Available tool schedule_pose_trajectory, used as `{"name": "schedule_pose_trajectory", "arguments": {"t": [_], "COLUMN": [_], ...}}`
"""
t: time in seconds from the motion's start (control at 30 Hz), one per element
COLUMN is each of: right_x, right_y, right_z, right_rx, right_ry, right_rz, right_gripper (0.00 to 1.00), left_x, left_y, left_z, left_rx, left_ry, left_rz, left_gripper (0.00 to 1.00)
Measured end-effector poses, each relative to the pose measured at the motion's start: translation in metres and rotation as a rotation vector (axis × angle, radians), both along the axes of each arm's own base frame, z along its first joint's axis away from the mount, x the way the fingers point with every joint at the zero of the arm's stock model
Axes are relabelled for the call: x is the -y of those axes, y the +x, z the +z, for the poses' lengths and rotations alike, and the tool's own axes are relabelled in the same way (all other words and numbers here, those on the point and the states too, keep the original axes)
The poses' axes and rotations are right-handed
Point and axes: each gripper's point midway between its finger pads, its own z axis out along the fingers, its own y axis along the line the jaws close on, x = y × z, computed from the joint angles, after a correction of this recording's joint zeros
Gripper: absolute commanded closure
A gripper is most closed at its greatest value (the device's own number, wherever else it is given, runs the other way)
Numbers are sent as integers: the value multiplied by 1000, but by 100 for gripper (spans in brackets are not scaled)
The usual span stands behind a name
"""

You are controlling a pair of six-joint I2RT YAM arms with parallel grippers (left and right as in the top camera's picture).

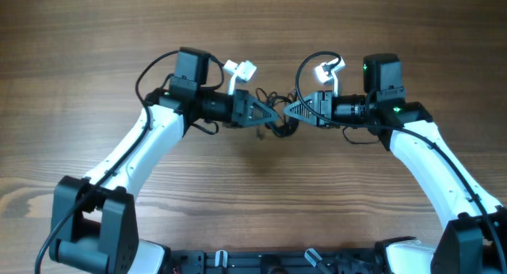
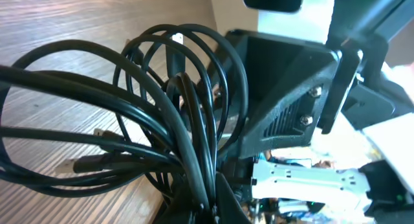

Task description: Untangle cables

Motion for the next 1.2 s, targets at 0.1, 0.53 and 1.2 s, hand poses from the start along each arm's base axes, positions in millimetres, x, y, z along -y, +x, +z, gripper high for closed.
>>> {"name": "schedule_pose_trajectory", "arguments": {"t": [0.1,0.53,1.2], "right_x": [0,73,57], "right_y": [0,1,32], "right_z": [0,-92,-66], "right_rx": [2,-244,40], "right_ry": [-2,-554,-463], "right_rz": [0,-355,-257], "right_gripper": [93,96,43], "left_x": [8,-40,-33], "left_y": [-4,-5,18], "left_z": [2,-70,-26], "left_rx": [27,-113,54], "left_ry": [-9,422,151], "left_rz": [-25,151,101], "left_gripper": [96,96,96]}}
